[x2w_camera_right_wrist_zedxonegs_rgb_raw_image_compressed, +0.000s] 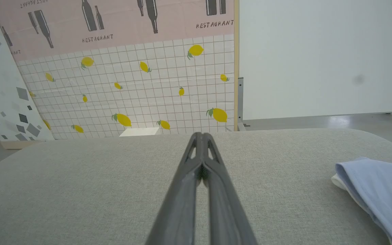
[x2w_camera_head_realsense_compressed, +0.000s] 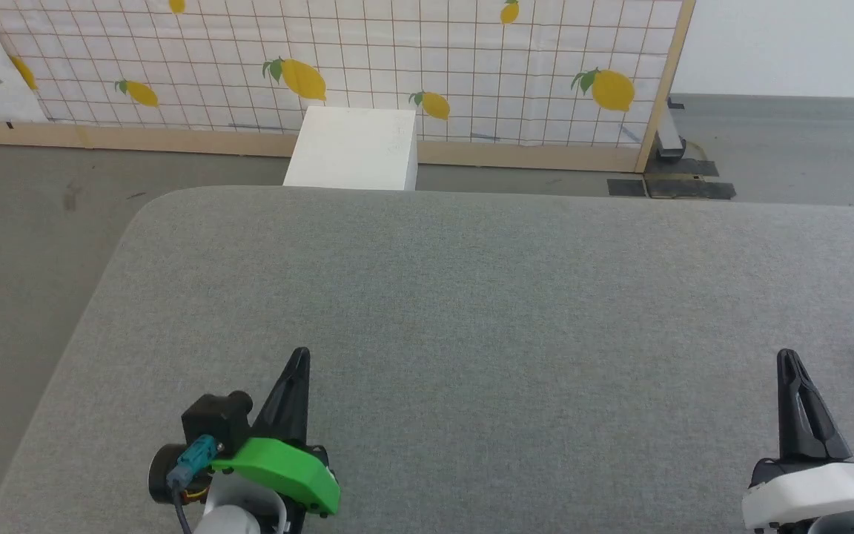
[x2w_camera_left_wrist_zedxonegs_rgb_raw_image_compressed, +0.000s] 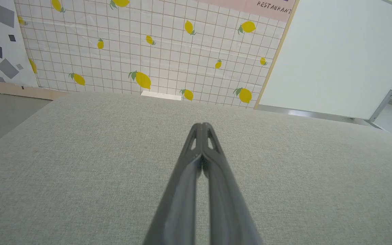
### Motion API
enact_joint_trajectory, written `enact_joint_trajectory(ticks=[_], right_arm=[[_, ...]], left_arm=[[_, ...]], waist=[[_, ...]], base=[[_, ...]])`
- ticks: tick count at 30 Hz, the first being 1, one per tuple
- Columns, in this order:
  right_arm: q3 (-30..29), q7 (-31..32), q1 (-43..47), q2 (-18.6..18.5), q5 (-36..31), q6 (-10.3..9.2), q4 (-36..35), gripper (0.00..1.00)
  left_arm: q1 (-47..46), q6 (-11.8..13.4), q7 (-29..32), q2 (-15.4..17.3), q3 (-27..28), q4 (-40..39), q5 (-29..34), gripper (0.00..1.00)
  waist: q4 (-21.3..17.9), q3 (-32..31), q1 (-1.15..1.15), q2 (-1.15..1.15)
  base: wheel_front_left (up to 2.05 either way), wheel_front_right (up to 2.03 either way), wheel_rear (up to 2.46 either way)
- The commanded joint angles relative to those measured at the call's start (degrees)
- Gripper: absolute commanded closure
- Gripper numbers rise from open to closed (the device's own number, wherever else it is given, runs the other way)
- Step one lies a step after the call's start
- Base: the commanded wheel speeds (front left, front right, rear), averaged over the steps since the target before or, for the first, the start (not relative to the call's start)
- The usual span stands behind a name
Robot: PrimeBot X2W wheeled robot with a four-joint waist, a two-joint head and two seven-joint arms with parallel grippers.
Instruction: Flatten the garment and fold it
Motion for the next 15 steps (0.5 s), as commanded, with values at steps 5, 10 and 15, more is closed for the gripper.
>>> enact_joint_trajectory(ticks=[5, 10, 15], right_arm=[[0.57, 0.54, -0.32, 0.01, -0.53, -0.02, -0.08, 1.0], [0.97, 0.94, -0.53, 0.01, -0.88, -0.02, -0.13, 1.0], [1.35, 1.31, -0.72, 0.01, -1.21, -0.02, -0.18, 1.0]], left_arm=[[0.38, 0.38, 0.84, -0.01, 0.47, -1.06, 0.99, 1.0], [0.62, 0.62, 1.43, -0.02, 0.82, -1.78, 1.62, 1.0], [0.85, 0.85, 2.0, -0.03, 1.15, -2.46, 2.22, 1.0]], waist=[[-0.18, 0.11, 0.0, 0.0], [-0.35, 0.21, 0.0, 0.0], [-0.51, 0.31, 0.0, 0.0]], base=[[0.0, 0.0, 0.0], [0.0, 0.0, 0.0], [0.0, 0.0, 0.0]])
